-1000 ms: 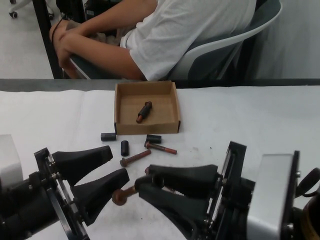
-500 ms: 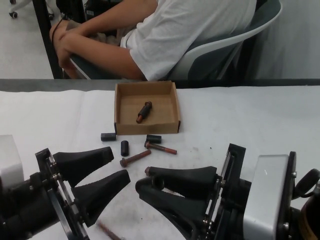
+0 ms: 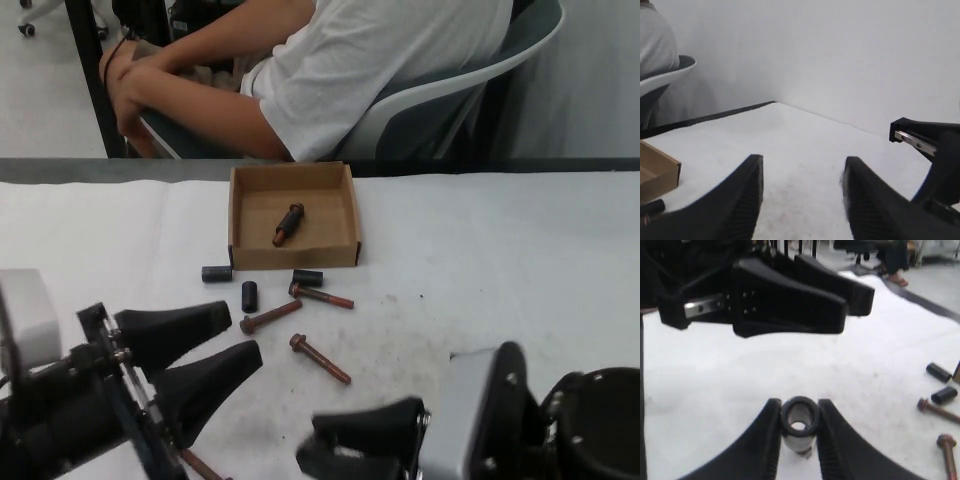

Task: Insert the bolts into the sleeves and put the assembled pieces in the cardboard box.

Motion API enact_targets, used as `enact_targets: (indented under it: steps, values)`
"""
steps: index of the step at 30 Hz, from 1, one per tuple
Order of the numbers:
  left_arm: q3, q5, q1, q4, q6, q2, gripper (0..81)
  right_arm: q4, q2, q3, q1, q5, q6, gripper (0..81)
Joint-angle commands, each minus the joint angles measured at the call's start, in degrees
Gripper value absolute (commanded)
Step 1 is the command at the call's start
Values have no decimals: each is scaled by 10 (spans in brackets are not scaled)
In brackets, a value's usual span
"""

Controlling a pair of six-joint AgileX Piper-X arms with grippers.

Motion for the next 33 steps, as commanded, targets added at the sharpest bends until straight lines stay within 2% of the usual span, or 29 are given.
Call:
enact_targets:
  steps: [1,7,9,14,17,22,26,30,33]
  values:
    - [-37,-14,1,123,14,2,457,39,-6,-6,-1,-11,35,2]
    - [-113,-14,1,407,39,-50,457,73,-11,-6,-1,-83,121,2]
    - [-152,-27,1,551,91,-88,457,101,-23,-6,-1,-85,133,2]
    - [-286,-152,1,937,321,-186,457,163,-86,-7,-1,-96,163,2]
    - [-359,-180,1,1067,385,-202,457,182,-127,-8,-1,-109,196,2]
    - [-430,-179,1,1166,412,-203,445,241,-182,-23,-1,-135,216,2]
    - [-443,-191,-1,1221,428,-203,420,375,-207,-62,-1,-145,179,2]
    - [-443,-196,-28,1254,464,-203,417,453,-216,-90,-1,-152,129,2]
    - [-443,-245,-67,1267,494,-198,417,468,-217,-101,0,-178,123,2]
